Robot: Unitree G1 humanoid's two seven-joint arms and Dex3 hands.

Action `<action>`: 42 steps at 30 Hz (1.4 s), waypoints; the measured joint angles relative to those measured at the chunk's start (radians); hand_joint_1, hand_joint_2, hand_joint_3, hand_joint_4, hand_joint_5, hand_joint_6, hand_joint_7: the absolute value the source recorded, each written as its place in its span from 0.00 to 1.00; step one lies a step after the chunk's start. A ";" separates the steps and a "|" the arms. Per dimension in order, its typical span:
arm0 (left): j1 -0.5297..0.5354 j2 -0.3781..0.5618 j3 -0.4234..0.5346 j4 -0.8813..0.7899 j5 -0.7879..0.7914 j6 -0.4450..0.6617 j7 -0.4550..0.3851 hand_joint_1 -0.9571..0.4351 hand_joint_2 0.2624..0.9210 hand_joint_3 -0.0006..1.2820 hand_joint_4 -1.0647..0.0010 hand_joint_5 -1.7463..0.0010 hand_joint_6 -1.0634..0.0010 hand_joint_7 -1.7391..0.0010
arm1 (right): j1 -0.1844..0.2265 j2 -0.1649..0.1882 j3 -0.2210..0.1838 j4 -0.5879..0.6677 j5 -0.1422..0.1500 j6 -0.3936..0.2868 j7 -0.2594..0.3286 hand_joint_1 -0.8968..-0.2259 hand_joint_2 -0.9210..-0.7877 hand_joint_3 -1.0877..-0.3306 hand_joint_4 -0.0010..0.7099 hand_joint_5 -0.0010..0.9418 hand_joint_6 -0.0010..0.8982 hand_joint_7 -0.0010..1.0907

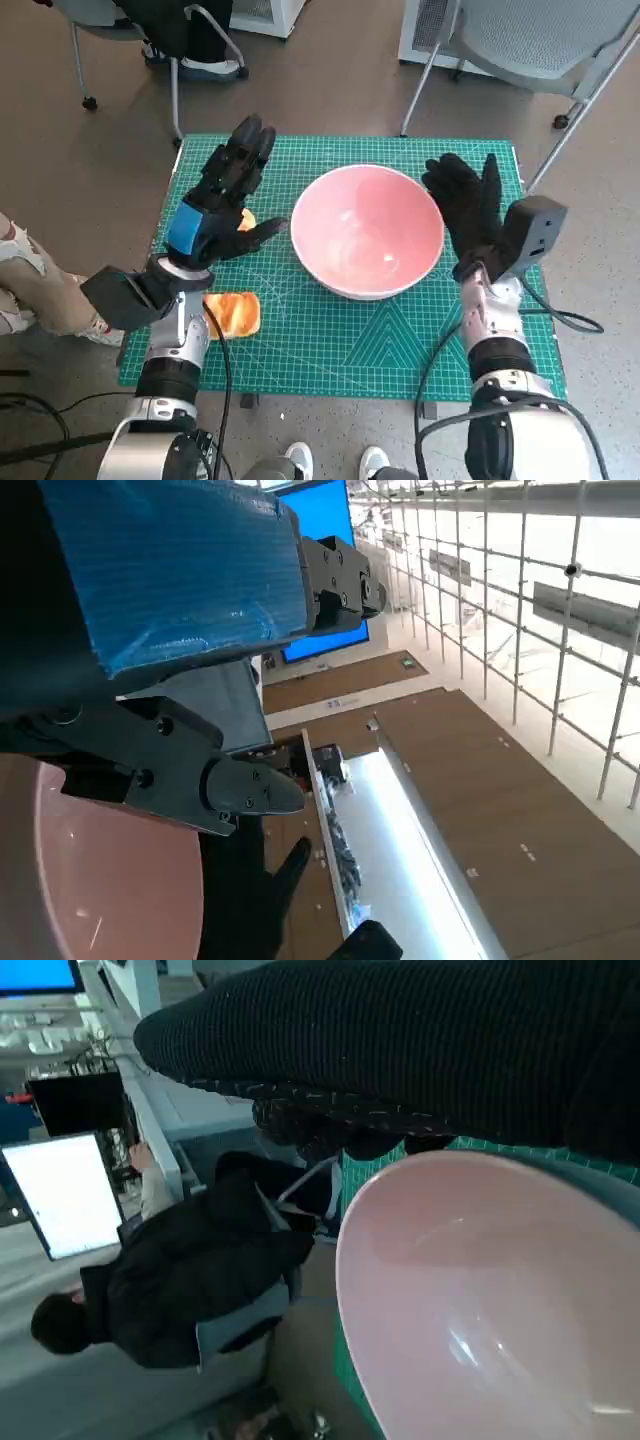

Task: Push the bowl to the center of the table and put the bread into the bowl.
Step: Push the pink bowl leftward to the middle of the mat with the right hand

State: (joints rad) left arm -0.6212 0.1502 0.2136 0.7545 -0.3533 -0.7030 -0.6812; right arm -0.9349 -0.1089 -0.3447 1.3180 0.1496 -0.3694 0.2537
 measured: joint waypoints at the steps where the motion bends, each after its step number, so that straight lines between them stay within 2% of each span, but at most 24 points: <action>1: 0.001 0.000 0.000 -0.001 0.000 0.000 0.001 0.49 1.00 0.15 0.93 1.00 0.82 1.00 | 0.000 0.001 0.003 0.000 -0.001 0.000 0.000 0.31 0.00 0.42 0.28 0.00 0.27 0.05; 10: 0.006 0.000 -0.001 -0.011 0.000 0.000 0.008 0.50 1.00 0.15 0.93 1.00 0.82 1.00 | -0.001 0.009 0.017 0.000 -0.018 -0.001 0.000 0.35 0.00 0.38 0.27 0.00 0.26 0.05; 29: 0.013 0.000 -0.004 -0.019 0.001 0.001 0.015 0.49 1.00 0.15 0.93 1.00 0.82 1.00 | -0.002 0.009 0.026 -0.002 -0.027 -0.006 0.003 0.33 0.00 0.37 0.27 0.00 0.26 0.05; 35: 0.014 0.000 -0.004 -0.019 0.001 0.001 0.016 0.49 1.00 0.15 0.93 1.00 0.82 1.00 | -0.002 -0.005 0.029 -0.017 -0.027 -0.050 0.021 0.32 0.00 0.35 0.28 0.00 0.27 0.05; 42: 0.016 -0.001 -0.004 -0.019 0.000 0.001 0.015 0.49 1.00 0.15 0.92 1.00 0.82 1.00 | -0.001 -0.010 0.046 -0.065 -0.031 -0.186 0.051 0.33 0.00 0.31 0.27 0.00 0.26 0.04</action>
State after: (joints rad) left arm -0.6050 0.1488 0.2097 0.7356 -0.3532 -0.7019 -0.6662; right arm -0.9360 -0.1190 -0.2985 1.2528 0.1182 -0.5554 0.3045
